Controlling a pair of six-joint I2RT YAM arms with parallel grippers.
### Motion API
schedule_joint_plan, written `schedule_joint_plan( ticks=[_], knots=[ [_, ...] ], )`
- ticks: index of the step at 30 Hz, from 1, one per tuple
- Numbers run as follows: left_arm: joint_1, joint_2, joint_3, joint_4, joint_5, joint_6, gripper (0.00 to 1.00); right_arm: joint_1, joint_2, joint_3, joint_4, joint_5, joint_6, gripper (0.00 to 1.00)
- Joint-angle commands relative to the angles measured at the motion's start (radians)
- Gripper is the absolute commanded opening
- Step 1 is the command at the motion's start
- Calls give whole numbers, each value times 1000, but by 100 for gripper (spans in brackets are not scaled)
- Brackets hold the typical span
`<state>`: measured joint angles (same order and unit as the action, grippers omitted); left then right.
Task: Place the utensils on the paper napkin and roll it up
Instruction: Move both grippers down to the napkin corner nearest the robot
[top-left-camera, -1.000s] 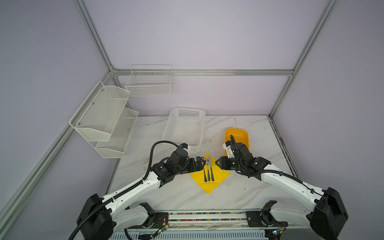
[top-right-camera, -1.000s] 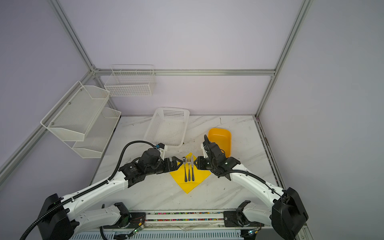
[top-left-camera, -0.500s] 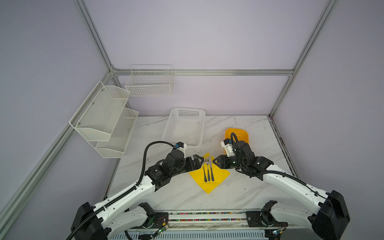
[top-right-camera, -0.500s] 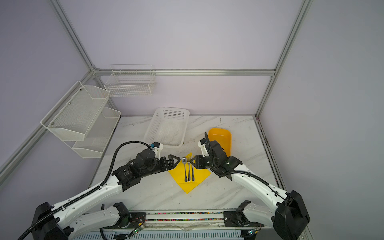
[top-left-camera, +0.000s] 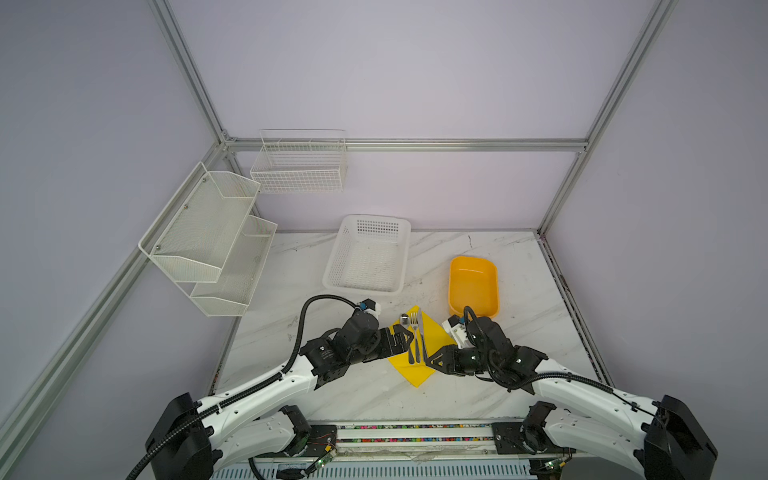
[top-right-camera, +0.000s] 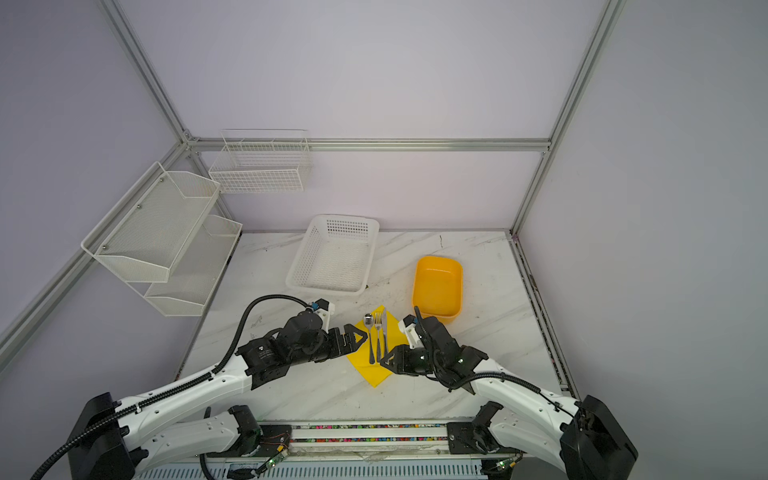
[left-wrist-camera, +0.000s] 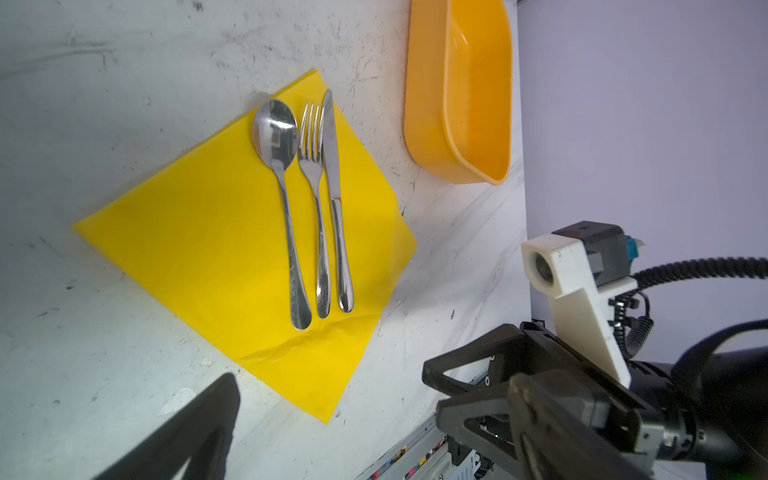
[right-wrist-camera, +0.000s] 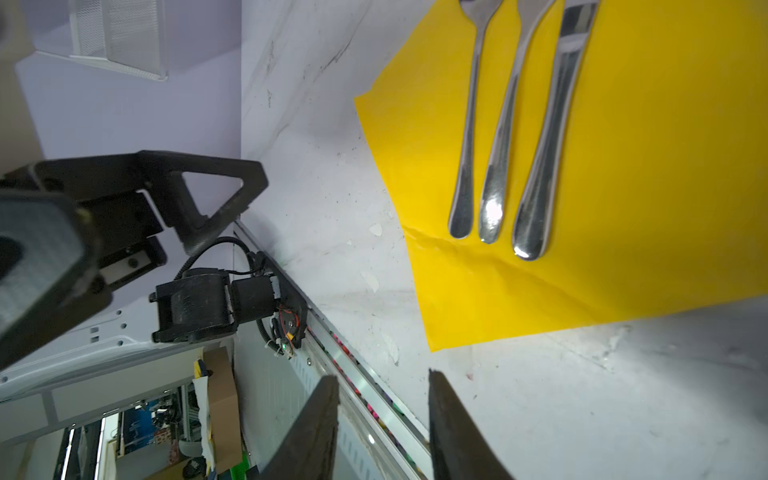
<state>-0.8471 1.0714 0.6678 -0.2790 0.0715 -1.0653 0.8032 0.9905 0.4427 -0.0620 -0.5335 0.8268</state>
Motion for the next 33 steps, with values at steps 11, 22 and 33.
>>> schedule_joint_plan(
  ticks=[11, 22, 33],
  knots=[
    [-84, 88, -63, 9, 49, -31, 100, 139, 7, -131, 199, 144, 293, 43],
    [-93, 142, -74, 41, 42, -41, 100, 139, 90, -201, 310, 172, 362, 44],
    [-97, 91, -98, 57, -18, -41, 100, 143, 170, -202, 456, 151, 382, 47]
  ],
)
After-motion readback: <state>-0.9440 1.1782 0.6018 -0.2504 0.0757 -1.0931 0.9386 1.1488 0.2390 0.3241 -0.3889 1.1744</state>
